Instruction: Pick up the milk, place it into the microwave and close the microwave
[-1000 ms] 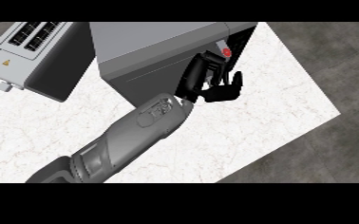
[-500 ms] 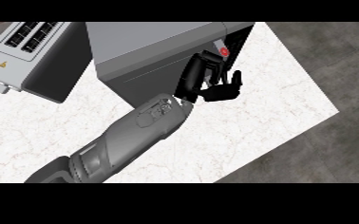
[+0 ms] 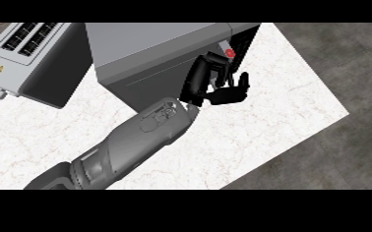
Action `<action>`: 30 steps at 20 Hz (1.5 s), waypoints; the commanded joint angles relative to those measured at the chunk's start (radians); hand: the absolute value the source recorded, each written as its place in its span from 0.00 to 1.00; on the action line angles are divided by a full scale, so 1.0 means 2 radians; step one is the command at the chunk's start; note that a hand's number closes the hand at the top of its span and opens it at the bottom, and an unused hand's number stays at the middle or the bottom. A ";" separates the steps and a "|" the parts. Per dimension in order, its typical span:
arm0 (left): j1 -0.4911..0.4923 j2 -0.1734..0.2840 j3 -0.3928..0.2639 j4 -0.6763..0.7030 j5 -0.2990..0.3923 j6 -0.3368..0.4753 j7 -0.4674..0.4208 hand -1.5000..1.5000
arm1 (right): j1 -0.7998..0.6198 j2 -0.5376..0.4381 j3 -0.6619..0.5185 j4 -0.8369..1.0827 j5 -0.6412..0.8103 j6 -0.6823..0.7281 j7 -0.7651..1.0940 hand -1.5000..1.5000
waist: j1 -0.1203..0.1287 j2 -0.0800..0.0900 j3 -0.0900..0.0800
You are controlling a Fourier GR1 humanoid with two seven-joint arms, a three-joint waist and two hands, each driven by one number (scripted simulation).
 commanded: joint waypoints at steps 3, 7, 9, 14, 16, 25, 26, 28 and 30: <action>-0.025 -0.031 0.055 0.064 0.027 0.061 0.015 1.00 | 0.001 -0.007 -0.012 0.006 -0.015 -0.001 0.007 0.00 | 0.017 0.004 0.000; -0.028 -0.031 0.060 0.084 0.036 0.059 0.013 1.00 | -0.001 -0.017 -0.030 0.006 -0.021 -0.005 0.008 0.00 | 0.030 0.004 0.000; -0.020 -0.029 0.048 0.091 0.038 0.049 0.006 1.00 | -0.002 -0.021 -0.043 0.006 -0.028 -0.010 0.008 0.00 | 0.035 0.004 -0.001; -0.023 -0.004 0.035 0.108 0.051 0.027 0.007 1.00 | 0.006 -0.028 -0.055 0.001 -0.033 -0.014 0.014 0.00 | 0.052 0.003 -0.002; -0.018 0.006 0.027 0.114 0.058 0.010 0.009 1.00 | 0.009 -0.028 -0.062 0.000 -0.038 -0.015 0.013 0.00 | 0.059 0.005 -0.001; -0.020 0.021 0.011 0.128 0.077 -0.021 -0.002 0.00 | 0.023 -0.037 -0.086 -0.010 -0.053 -0.025 0.025 0.00 | 0.083 0.003 -0.002; -0.020 0.021 0.011 0.128 0.080 -0.022 -0.006 0.00 | 0.024 -0.035 -0.087 -0.014 -0.052 -0.030 0.025 0.00 | 0.087 0.003 -0.003; -0.021 0.023 0.007 0.129 0.084 -0.030 -0.005 0.00 | 0.025 -0.038 -0.090 -0.020 -0.056 -0.029 0.027 0.00 | 0.090 0.003 -0.003; -0.024 0.023 0.006 0.131 0.089 -0.031 -0.006 0.00 | 0.030 -0.040 -0.092 -0.030 -0.059 -0.027 0.029 0.00 | 0.089 -0.001 -0.002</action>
